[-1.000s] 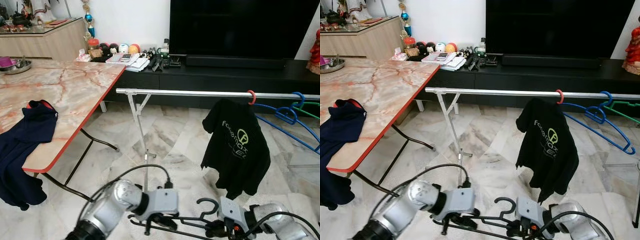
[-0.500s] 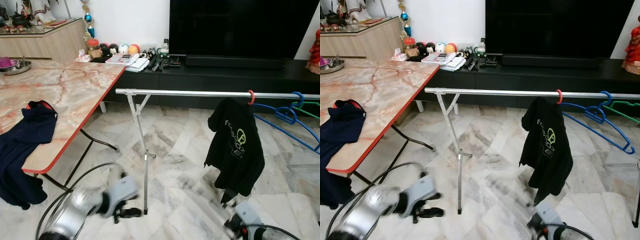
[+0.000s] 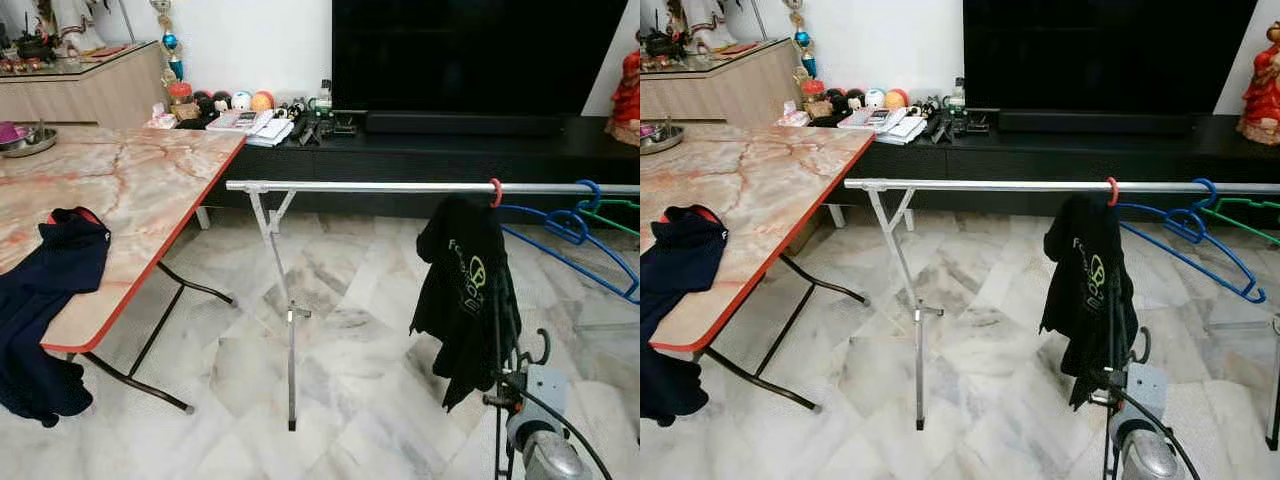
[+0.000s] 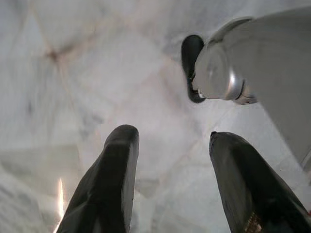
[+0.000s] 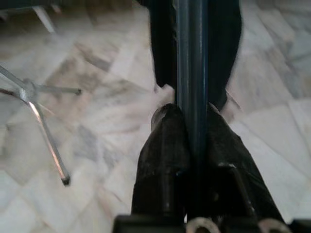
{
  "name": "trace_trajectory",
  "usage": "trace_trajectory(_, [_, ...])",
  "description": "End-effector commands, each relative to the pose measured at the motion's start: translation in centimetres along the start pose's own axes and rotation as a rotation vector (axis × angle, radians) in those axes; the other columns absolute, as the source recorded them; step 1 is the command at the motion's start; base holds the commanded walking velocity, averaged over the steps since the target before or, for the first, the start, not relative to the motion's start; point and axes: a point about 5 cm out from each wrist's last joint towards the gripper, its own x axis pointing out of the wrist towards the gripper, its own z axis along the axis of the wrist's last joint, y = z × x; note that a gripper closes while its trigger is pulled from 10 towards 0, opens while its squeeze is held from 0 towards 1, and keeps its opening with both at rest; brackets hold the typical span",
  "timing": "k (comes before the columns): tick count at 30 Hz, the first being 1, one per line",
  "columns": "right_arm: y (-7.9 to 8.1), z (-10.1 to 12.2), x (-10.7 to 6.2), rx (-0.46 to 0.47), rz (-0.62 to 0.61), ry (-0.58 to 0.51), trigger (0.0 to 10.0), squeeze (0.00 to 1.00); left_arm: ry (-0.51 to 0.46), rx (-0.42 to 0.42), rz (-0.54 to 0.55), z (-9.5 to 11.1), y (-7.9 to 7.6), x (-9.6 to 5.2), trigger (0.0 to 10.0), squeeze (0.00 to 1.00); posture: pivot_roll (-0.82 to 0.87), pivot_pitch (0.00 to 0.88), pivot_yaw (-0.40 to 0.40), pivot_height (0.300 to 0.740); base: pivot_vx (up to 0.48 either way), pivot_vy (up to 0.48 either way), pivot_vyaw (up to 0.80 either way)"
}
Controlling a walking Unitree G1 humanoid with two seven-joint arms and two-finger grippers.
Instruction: Hang hanger
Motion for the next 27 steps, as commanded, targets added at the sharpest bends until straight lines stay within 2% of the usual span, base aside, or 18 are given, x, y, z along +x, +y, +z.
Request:
trace_trajectory(1, [1.5,1.7,0.5,-0.004,0.056,-0.074,10.0,0.0,-0.042,-0.032,0.015,0.7,0.1,0.0,10.0,0.0,0.09,0.0,0.04,0.74,0.0,0.0,0.0])
trace_trajectory(4, [3.2,1.9,0.6,-0.048,0.155,-0.079,10.0,0.0,-0.069,-0.022,0.007,1.3,-0.1,0.1,10.0,0.0,0.1,0.0,0.036,0.74,0.0,0.0,0.0])
trace_trajectory(5, [4.4,1.4,0.5,-0.057,0.238,-0.041,10.0,0.0,-0.075,-0.001,0.017,1.8,0.1,0.1,10.0,0.0,0.1,0.0,0.035,0.74,0.0,0.0,0.0])
trace_trajectory(8, [5.5,0.9,0.2,-0.109,0.327,-0.031,10.0,0.0,-0.084,0.001,0.025,2.3,0.4,0.1,10.0,0.0,0.1,0.0,0.035,0.74,0.0,0.0,0.0])
trace_trajectory(9, [5.9,0.4,0.1,-0.16,0.366,-0.005,10.0,0.0,-0.092,0.006,0.032,2.6,0.7,0.1,10.0,0.0,0.1,0.0,0.035,0.74,0.251,0.0,0.0])
trace_trajectory(15, [5.5,0.4,0.1,-0.167,0.359,0.003,10.0,0.0,-0.094,0.008,0.039,2.3,1.0,0.0,10.0,0.0,0.09,0.0,0.041,0.74,0.294,0.0,0.0])
trace_trajectory(18, [5.1,0.3,0.1,-0.166,0.337,0.008,10.0,0.0,-0.08,0.01,0.04,1.8,0.7,0.0,10.0,0.0,0.09,0.0,0.043,0.74,0.364,0.0,0.0])
trace_trajectory(27, [5.5,-0.2,0.0,-0.188,0.361,0.029,10.0,0.0,-0.024,0.012,0.034,0.0,0.3,0.0,10.0,0.0,0.09,0.0,0.04,0.74,0.376,0.0,0.0])
